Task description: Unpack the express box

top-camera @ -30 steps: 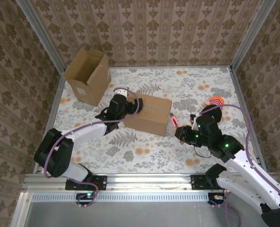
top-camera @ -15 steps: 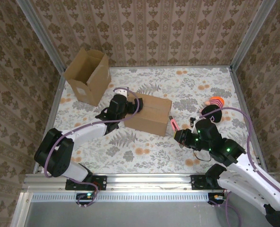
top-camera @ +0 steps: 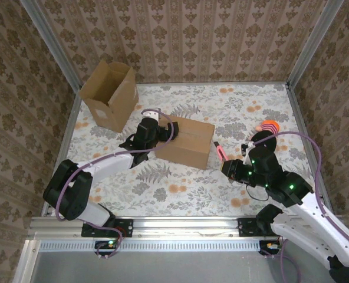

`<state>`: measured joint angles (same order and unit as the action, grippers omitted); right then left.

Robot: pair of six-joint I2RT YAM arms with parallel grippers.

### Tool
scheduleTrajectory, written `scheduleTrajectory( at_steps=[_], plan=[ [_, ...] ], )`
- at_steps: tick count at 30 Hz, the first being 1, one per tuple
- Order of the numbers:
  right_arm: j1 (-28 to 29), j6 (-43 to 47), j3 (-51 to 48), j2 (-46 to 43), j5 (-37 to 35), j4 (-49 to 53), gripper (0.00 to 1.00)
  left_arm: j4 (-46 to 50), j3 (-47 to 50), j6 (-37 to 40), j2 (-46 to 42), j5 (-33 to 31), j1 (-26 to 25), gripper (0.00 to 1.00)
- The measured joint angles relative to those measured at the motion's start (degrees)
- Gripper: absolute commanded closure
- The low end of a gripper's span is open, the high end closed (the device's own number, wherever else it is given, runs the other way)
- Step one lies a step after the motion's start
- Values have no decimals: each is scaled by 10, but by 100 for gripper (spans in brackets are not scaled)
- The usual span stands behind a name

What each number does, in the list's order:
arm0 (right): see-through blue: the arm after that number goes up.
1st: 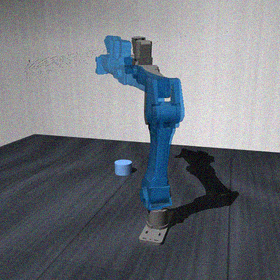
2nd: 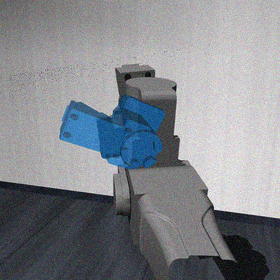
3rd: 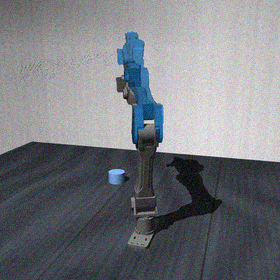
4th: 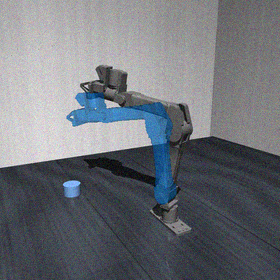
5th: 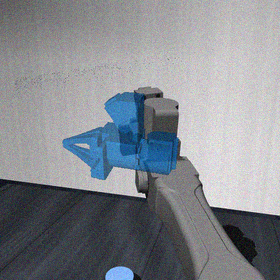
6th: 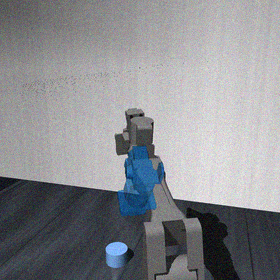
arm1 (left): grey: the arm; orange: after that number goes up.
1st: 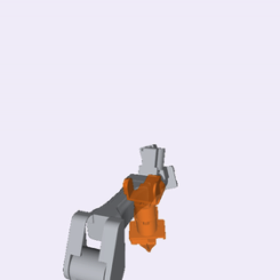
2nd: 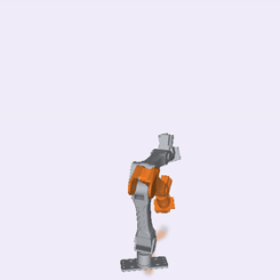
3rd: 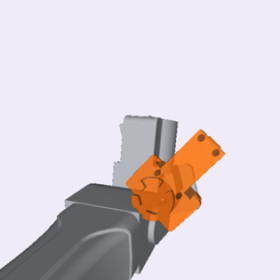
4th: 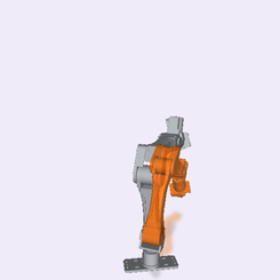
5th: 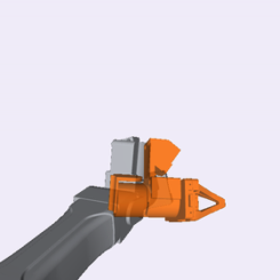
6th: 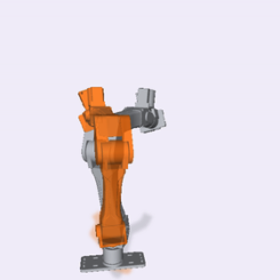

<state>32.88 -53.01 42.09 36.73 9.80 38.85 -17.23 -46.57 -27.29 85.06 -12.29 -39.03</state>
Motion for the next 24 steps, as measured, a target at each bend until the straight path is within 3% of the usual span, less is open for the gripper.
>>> scheduleTrajectory(
  at_steps=[8,24],
  plan=[
    [-69,31,-1,27,65,-31,100,0,0,0,0,0,0,0],
    [-133,31,-59,4,137,-104,100,0,0,0,0,0,0,0]
  ],
)
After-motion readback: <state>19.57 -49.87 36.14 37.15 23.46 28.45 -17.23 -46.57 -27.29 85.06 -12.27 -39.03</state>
